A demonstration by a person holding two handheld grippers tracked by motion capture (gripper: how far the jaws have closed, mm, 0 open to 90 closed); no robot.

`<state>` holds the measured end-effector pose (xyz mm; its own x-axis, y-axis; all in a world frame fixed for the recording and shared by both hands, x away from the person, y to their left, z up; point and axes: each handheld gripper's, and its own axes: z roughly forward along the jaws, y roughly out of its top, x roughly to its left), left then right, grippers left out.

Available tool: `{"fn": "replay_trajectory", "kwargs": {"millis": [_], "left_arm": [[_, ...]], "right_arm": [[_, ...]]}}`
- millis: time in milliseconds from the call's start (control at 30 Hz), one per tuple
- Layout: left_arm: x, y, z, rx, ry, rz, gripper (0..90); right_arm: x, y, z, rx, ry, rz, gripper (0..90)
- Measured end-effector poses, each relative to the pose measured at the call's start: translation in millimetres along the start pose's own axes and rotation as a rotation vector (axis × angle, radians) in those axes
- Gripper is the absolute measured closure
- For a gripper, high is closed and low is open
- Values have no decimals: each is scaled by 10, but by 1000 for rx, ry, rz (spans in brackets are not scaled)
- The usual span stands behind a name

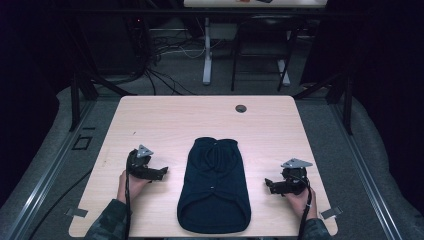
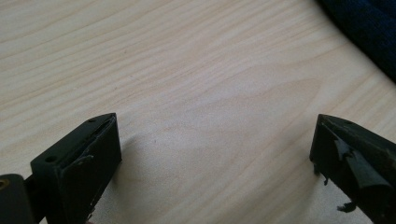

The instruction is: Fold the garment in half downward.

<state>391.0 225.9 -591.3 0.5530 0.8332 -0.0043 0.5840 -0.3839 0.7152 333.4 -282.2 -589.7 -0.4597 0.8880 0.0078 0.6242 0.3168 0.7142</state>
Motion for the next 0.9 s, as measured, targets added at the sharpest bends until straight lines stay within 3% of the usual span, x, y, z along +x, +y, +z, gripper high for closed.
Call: {"fn": "replay_trajectory", "kwargs": {"millis": [567, 900], "left_arm": [[-17, 6, 5, 0, 7, -5, 17], [-46, 52, 5, 18, -4, 32, 25]], "right_arm": [[1, 1, 0, 0, 0, 0, 11], [-3, 23, 5, 17, -1, -3, 10]]}}
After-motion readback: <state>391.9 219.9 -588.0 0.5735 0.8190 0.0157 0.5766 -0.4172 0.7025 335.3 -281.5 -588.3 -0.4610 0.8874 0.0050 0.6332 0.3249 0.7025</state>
